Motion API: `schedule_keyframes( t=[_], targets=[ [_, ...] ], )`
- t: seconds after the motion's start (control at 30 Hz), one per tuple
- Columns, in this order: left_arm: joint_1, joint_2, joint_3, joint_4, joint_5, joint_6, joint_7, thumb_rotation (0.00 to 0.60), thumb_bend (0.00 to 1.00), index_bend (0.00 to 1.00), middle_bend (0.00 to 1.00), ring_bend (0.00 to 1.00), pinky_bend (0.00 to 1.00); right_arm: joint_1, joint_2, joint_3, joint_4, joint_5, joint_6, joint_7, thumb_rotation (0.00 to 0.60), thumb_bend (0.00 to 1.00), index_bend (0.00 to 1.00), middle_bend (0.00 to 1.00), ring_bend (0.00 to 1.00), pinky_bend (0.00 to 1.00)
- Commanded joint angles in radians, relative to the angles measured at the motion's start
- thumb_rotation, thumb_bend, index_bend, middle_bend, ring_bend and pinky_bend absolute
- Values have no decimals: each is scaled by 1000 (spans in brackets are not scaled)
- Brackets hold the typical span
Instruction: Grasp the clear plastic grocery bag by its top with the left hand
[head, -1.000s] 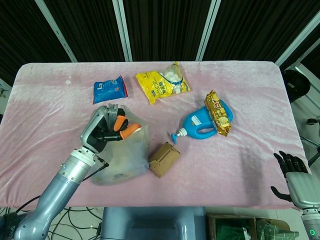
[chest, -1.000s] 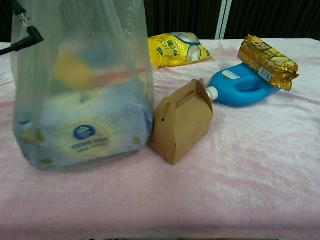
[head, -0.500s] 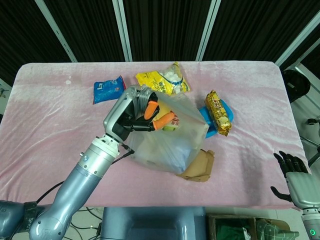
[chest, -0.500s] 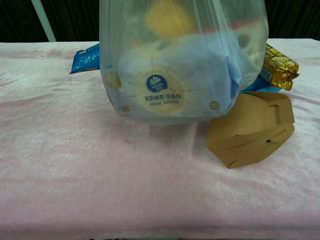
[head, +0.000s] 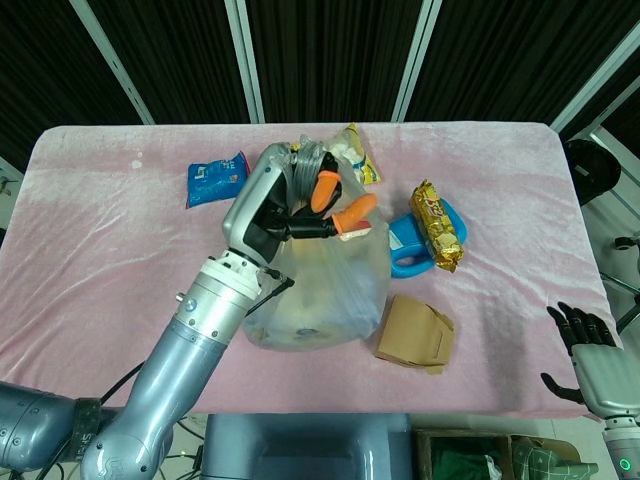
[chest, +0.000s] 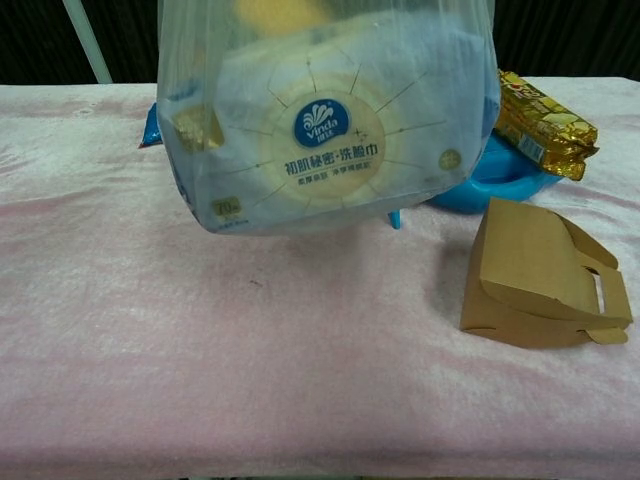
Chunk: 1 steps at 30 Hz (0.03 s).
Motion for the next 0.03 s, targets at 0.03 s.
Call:
schedule_keyframes(
  t=[0.03],
  targets=[
    [5, 4, -10, -4, -6, 6, 4, 600, 259, 859, 1000, 1000, 972, 0, 0, 0, 0, 1, -1, 0, 600, 199, 0, 0, 0, 31]
  ],
)
